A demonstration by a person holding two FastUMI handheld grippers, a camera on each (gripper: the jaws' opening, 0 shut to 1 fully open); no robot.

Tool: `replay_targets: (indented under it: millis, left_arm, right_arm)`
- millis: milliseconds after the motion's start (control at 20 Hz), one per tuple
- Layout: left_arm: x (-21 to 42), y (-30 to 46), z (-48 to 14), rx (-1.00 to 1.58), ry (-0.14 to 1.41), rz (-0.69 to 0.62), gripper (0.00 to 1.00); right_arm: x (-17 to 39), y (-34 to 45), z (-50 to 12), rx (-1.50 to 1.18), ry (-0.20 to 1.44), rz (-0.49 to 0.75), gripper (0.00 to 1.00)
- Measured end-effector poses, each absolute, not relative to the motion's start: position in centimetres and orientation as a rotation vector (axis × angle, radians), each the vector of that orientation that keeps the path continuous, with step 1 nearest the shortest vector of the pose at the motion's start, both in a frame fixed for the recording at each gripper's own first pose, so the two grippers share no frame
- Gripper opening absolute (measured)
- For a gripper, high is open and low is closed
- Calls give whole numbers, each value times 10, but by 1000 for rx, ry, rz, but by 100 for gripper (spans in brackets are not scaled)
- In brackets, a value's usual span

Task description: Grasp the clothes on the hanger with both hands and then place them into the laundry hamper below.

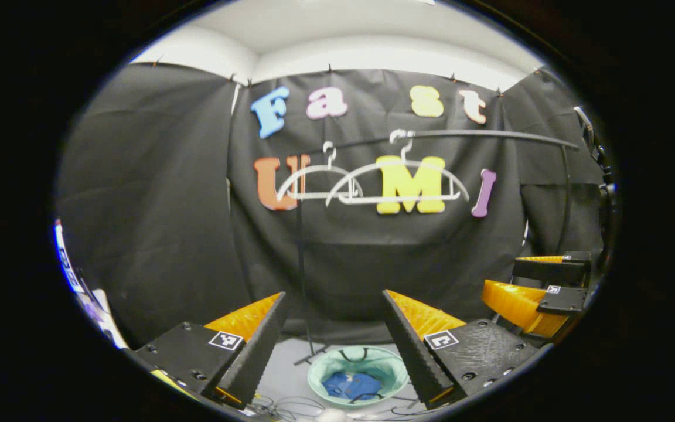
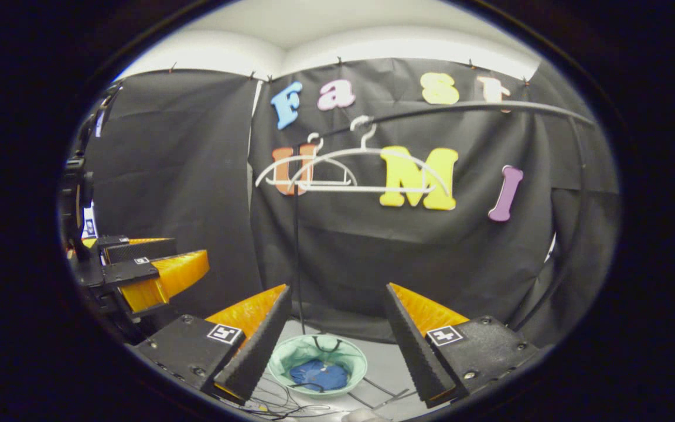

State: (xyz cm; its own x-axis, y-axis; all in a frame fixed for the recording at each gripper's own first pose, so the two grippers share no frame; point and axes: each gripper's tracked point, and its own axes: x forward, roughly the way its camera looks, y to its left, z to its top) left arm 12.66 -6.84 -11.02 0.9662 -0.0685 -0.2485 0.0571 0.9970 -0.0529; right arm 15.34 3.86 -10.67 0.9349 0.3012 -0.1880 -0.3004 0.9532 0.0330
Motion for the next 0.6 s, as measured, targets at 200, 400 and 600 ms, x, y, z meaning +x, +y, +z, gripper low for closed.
replay_targets:
  millis: [200,400,600]
  left_arm:
    - [69,-54,-48,-71,142,24,94]
    - [26,-40,-23,-66,158,124,96]
    - [-42,-12,-12,-24,175,189,99]
  right_arm:
    - [87,10,-59,87,99,373,100]
    - [42,-9,-31,123,65,414,100]
    - [3,-7,-9,133,9,407,99]
